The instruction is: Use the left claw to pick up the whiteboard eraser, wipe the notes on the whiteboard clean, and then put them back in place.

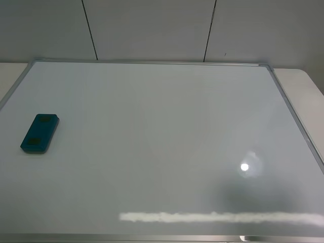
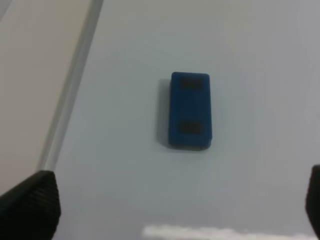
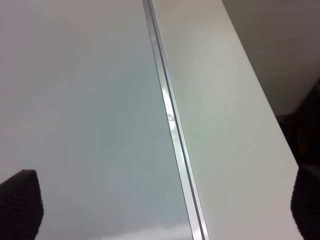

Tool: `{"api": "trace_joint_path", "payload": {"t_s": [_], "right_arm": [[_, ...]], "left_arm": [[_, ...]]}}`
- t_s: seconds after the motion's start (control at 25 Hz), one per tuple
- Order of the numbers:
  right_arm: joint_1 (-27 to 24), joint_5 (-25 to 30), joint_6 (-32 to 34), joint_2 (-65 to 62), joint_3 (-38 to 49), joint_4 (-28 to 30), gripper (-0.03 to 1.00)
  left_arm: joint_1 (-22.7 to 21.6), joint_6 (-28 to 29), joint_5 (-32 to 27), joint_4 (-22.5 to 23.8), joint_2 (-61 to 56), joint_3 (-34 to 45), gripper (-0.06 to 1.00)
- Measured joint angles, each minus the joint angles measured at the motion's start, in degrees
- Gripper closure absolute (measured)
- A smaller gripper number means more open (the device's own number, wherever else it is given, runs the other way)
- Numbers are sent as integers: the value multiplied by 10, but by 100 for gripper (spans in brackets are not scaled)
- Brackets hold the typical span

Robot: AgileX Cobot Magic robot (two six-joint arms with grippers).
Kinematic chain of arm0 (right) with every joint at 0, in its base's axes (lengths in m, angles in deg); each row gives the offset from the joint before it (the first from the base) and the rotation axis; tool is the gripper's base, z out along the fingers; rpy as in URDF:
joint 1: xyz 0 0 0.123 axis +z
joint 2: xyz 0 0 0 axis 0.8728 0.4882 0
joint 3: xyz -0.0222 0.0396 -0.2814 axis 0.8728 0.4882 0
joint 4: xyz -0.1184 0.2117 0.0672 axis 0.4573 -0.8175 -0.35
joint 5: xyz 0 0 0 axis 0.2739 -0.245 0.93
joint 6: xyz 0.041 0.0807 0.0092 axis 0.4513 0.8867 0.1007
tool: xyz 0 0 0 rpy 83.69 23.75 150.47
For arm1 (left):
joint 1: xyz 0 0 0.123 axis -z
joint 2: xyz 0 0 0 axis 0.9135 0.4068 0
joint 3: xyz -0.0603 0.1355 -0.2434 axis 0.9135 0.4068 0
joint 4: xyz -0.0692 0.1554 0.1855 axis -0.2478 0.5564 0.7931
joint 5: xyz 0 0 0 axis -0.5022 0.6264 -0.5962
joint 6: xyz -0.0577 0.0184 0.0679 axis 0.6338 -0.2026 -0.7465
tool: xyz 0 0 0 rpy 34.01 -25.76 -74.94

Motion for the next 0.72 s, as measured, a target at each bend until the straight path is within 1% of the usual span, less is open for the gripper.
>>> {"api": "trace_joint_path", "payload": {"t_s": [0.12,0.48,0.56,0.72], "right_arm": [[0,0,0,0,0,0,-2],[0,0,0,0,0,0,-2],[0,0,0,0,0,0,-2],[0,0,0,0,0,0,-2]], "left_arm": [[19,-6,0,0,0,0,-5],[17,-9,3,-1,0,0,-5],[9,-9,3,0,0,0,-5],[-21,-9,3,0,0,0,-5]]}}
